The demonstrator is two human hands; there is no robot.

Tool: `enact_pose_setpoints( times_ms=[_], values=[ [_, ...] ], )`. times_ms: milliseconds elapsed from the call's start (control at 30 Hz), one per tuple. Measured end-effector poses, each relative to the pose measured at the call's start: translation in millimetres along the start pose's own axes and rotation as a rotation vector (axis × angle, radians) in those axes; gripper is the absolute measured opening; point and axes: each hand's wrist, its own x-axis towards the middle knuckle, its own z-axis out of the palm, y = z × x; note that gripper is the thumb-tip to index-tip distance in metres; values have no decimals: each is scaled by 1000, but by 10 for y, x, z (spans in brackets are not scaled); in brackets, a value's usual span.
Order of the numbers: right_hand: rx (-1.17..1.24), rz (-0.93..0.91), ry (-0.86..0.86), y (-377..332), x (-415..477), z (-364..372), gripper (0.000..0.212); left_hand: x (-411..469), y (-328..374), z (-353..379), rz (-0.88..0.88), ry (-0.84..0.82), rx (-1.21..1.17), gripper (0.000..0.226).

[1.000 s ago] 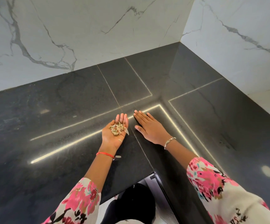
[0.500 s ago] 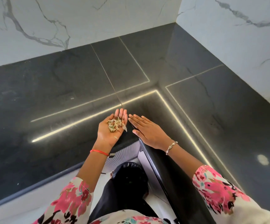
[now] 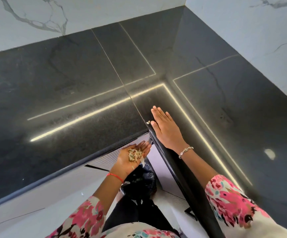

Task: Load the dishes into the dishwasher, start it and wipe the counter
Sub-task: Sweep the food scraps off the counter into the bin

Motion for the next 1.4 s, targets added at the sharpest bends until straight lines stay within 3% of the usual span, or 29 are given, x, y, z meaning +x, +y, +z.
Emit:
enact_pose_setpoints(
  times_ms=[67,167,200,267,300,333,400,433,467,567,700,833,1067,1133,1233,1400],
  values=[
    [-77,-29,22,-100,-26,64,64,93,31,8,-2,11,56,30],
    [-93,-154,-32,-255,-167,128,64,304,68,34,48,68,143,41],
    [-104,-194,-56,-301,-239,139,64,336,67,51,68,43,116,41],
    [-73,-246,-74,-373,-387,161,61,294,75,107,100,-84,115,16],
    [-10,-241,-69,-401,-459,159,60,279,114,110,25,-209,130,36],
    [93,-209,-55,-419,-519,158,57,243,118,132,-59,-171,146,49],
    [351,-99,49,-467,-619,147,50,250,100,88,35,-95,143,16],
    [476,-32,133,-502,-658,146,46,265,98,81,52,-28,150,31],
    [577,37,222,-546,-704,162,41,313,83,58,40,-78,183,40],
    [711,218,415,-671,-822,296,36,235,60,-25,-1,-122,195,46],
    [818,390,528,-852,-1051,577,35,282,90,-363,-46,-79,168,37],
    [1022,607,564,-915,-1319,1003,19,480,24,-797,-87,15,115,53],
    [1139,1011,511,-304,-1670,2434,12,1339,-213,-1755,-67,222,41,34],
    [1122,1082,479,-94,-1723,2863,19,1654,-307,-2009,-66,250,66,33],
    [1114,1118,450,189,-1732,3522,10,2250,-452,-2435,-47,255,123,34],
    [1028,983,352,473,-1589,4572,30,3253,-689,-3064,-9,265,308,38]
  ],
)
